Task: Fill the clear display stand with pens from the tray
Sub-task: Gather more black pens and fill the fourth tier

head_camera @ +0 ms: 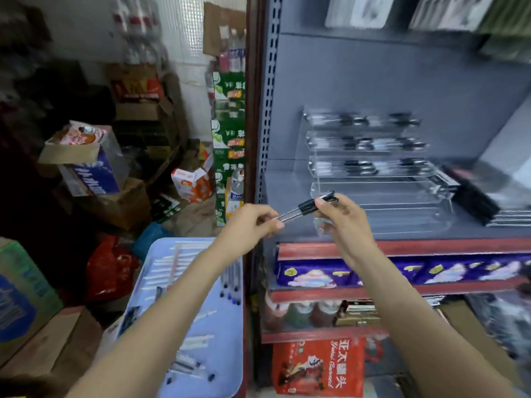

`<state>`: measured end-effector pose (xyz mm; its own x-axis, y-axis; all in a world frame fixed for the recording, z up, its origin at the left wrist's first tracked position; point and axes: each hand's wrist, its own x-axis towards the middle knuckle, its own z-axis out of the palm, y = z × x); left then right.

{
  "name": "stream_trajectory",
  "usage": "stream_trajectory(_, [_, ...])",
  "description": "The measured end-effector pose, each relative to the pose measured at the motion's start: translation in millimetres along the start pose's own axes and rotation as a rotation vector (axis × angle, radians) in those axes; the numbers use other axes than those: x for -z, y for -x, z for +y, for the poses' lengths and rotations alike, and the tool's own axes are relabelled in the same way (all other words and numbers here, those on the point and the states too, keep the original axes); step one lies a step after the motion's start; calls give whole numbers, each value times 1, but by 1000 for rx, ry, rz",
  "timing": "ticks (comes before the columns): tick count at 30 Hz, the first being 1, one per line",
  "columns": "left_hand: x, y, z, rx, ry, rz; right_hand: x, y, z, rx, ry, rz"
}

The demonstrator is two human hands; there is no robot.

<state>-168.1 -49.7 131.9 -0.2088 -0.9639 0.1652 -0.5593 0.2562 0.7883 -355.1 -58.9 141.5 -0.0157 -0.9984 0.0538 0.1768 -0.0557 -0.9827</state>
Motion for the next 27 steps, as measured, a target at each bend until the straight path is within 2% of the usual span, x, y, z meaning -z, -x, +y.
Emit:
stream_trajectory(4, [-22,-45,35,-55,-92,82,57,-26,-27,60,42,-8])
stream_trajectory(10, [-45,-89,44,33,-121,313,132,-83,-47,157,-75,134])
stream_trajectory(12, [-49,-95,43,67,-106,388,148,-100,-44,186,33,153])
stream_trajectory(16, [-59,-101,53,106,-108,466,154,-125,-27,125,331,45])
stream_trajectory(22, [-63,-100,56,158,-120,470,141,-144,-15,329,952,-87])
stream_trajectory(24, [-62,-100,56,162,-129,465,140,-148,-12,359,1089,-68])
stream_trajectory(27, [-63,-101,58,171,-144,454,141,-157,-5,296,1174,-80])
